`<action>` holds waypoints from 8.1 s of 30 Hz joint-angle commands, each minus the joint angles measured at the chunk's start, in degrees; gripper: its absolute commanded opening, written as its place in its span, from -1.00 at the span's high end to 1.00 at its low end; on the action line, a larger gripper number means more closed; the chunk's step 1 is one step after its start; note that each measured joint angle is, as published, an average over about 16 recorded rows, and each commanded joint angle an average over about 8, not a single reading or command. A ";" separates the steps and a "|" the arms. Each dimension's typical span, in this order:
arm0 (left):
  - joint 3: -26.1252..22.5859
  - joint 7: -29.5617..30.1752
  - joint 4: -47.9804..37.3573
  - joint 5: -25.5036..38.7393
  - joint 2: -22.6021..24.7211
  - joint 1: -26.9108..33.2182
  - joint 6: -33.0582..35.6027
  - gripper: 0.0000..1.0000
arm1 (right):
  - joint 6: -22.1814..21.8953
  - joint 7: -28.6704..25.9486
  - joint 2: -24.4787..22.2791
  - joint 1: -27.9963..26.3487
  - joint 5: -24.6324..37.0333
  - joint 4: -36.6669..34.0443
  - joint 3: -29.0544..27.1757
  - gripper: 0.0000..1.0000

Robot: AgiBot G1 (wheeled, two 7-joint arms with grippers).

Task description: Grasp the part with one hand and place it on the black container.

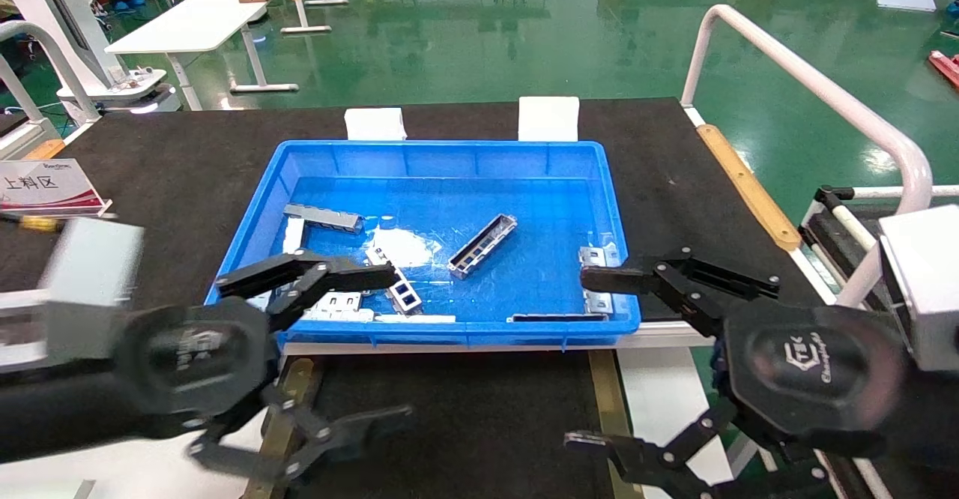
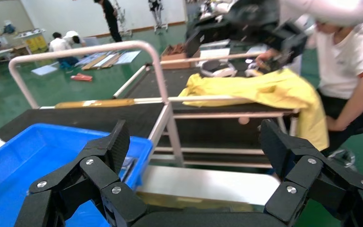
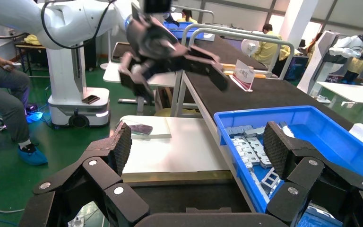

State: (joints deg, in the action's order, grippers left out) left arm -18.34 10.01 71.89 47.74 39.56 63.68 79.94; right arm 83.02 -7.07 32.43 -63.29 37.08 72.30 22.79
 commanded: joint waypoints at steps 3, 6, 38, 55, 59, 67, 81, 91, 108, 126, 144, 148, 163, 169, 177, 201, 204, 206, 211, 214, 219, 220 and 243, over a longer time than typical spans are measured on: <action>-1.61 -0.51 -1.30 3.82 2.96 1.59 -3.22 -1.00 | 0.00 0.00 0.00 0.00 0.00 0.00 0.00 -1.00; -3.51 -0.77 -3.76 7.78 5.89 3.68 -5.68 -1.00 | 0.00 0.00 0.00 0.00 0.00 0.00 0.00 -1.00; -18.24 -11.32 -48.33 27.44 39.04 19.31 -42.83 -0.17 | 0.00 0.01 0.00 -0.01 -0.01 0.00 0.01 0.14; -32.71 -2.56 -46.76 19.37 38.87 18.81 -52.47 1.00 | 0.00 0.01 0.00 -0.01 -0.01 0.00 0.02 1.00; -34.81 -2.22 -46.64 17.58 38.80 18.82 -53.49 1.00 | 0.00 0.01 0.00 -0.01 -0.01 0.00 0.02 1.00; -38.11 -1.81 -46.78 14.02 38.74 19.03 -54.73 1.00 | 0.00 0.01 -0.01 -0.01 -0.01 0.00 0.02 1.00; -42.54 -2.21 -46.24 8.79 38.66 19.60 -56.07 1.00 | -0.01 0.01 -0.01 -0.01 -0.01 0.00 0.02 1.00; -42.51 -4.37 -45.29 3.89 37.92 22.10 -53.04 1.00 | -0.01 0.01 -0.01 -0.01 -0.02 0.00 0.03 1.00; -33.16 -17.05 -33.64 -8.11 21.11 21.68 -24.26 1.00 | -0.01 0.02 -0.01 -0.01 -0.02 0.00 0.03 1.00; -34.01 -11.89 1.78 -11.96 -1.21 4.91 -23.71 1.00 | -0.01 0.02 -0.01 -0.01 -0.02 0.00 0.04 1.00; -39.74 -10.49 4.75 -12.70 2.25 -16.65 -49.10 1.00 | -0.01 0.02 -0.01 -0.01 -0.03 0.00 0.04 1.00; -41.31 -7.48 4.39 -12.87 6.31 -18.40 -59.33 1.00 | -0.01 0.02 -0.01 -0.01 -0.03 0.00 0.04 1.00; -45.66 -1.81 -0.85 -14.91 22.79 -16.94 -89.15 1.00 | -0.01 0.02 -0.02 -0.01 -0.03 0.00 0.05 1.00; -44.60 -1.55 -5.04 -14.48 28.30 -16.52 -94.73 1.00 | -0.01 0.02 -0.02 -0.02 -0.03 0.00 0.05 1.00; -41.96 -0.40 -11.31 -12.05 34.40 -16.19 -98.34 1.00 | -0.02 0.02 -0.02 -0.02 -0.03 0.00 0.05 1.00; -44.09 9.82 -18.83 -8.95 38.24 -14.62 -100.70 -1.00 | -0.02 0.03 -0.02 -0.02 -0.04 0.00 0.06 -1.00; -44.80 11.38 -18.94 -8.84 38.23 -14.38 -101.17 -1.00 | -0.02 0.03 -0.02 -0.02 -0.04 0.00 0.06 -1.00; -45.21 12.42 -19.03 -8.78 38.23 -14.21 -101.56 -1.00 | -0.02 0.03 -0.02 -0.02 -0.04 0.00 0.06 -1.00; -46.33 14.77 -19.10 -8.41 38.13 -13.71 -102.32 -1.00 | -0.02 0.03 -0.02 -0.02 -0.04 0.00 0.06 -1.00; -46.89 15.86 -18.52 -7.71 37.78 -13.41 -102.16 -1.00 | -0.02 0.03 -0.02 -0.02 -0.04 0.00 0.06 -1.00; -47.00 17.11 -15.94 -5.73 35.79 -13.50 -100.60 -1.00 | -0.02 0.03 -0.02 -0.02 -0.04 0.00 0.06 -1.00; -46.94 17.28 -15.20 -5.33 35.11 -13.65 -100.14 -1.00 | -0.02 0.03 -0.02 -0.02 -0.04 0.00 0.06 -1.00; -38.85 14.15 5.53 2.29 10.93 -17.64 -73.00 -1.00 | -0.02 0.03 -0.02 -0.02 -0.04 0.00 0.07 -1.00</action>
State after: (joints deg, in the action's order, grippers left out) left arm -56.34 23.03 77.10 49.09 50.50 45.69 7.59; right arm 83.00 -7.04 32.41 -63.31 37.04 72.30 22.86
